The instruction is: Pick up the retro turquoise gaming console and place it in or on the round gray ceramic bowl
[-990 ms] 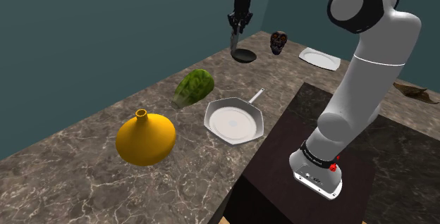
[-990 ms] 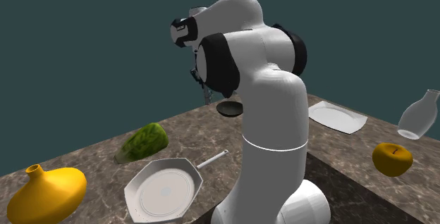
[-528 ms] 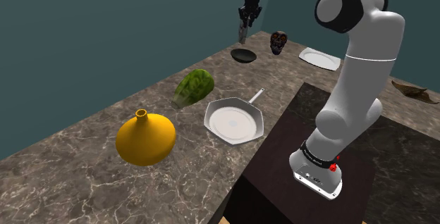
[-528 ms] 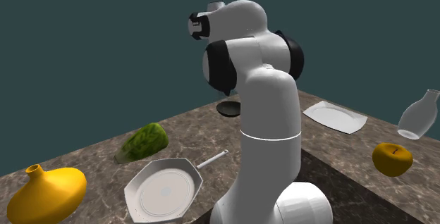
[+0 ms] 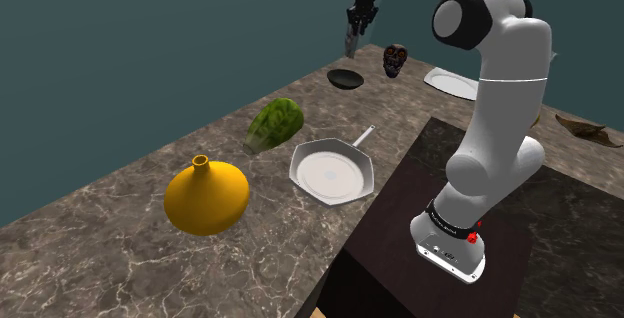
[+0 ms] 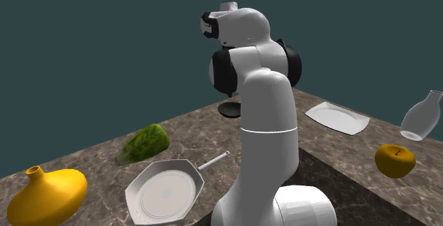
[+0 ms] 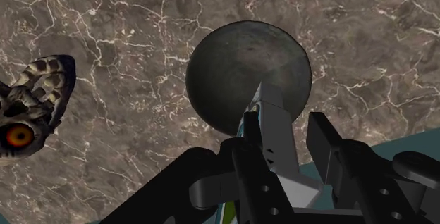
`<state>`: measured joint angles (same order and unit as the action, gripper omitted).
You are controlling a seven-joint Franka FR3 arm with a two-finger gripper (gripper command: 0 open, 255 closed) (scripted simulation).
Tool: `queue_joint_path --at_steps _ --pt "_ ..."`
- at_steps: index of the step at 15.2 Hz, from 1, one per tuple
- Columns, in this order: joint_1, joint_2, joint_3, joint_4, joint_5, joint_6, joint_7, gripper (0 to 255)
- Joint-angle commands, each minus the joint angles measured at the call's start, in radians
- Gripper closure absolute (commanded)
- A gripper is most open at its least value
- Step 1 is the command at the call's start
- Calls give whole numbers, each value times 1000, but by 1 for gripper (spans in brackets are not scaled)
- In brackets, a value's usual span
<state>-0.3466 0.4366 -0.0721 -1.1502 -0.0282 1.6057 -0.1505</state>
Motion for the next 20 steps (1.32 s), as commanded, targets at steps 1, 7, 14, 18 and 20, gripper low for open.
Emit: queue_joint_path --at_steps 1,7,14,18,20 --pt "0 -9 0 -38 0 31 0 255" --pt "2 -25 0 -145 -2 121 4 255" --pt "3 -30 0 -246 -3 217 9 255" --pt "3 -25 1 -300 -3 276 11 255" --pt "3 -25 1 -300 -3 276 11 255"
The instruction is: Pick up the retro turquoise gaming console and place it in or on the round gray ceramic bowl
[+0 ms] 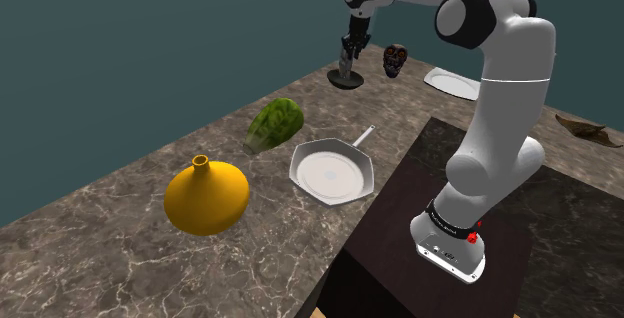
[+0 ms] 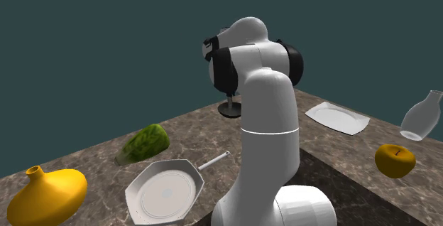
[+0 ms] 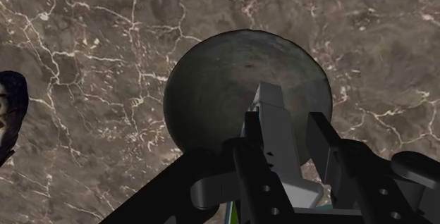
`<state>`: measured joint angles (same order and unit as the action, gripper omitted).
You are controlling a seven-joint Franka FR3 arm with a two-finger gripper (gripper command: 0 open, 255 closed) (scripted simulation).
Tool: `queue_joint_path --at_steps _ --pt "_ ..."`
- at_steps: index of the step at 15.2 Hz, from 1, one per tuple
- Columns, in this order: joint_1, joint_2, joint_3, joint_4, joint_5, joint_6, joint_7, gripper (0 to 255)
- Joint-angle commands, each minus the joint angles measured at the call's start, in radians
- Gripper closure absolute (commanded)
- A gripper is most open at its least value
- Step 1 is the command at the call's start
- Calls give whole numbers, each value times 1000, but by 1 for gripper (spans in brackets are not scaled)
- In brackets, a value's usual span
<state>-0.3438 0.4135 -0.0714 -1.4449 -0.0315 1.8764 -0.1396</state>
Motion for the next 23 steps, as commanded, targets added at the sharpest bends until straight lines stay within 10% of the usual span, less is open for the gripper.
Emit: queue_joint_path --at_steps 1,6,7,23 --pt "0 -2 0 -6 0 5 0 255" --pt "0 -2 0 -6 0 5 0 255" --pt "0 -2 0 -6 0 6 0 0" --pt "3 -9 1 111 0 -118 -1 0"
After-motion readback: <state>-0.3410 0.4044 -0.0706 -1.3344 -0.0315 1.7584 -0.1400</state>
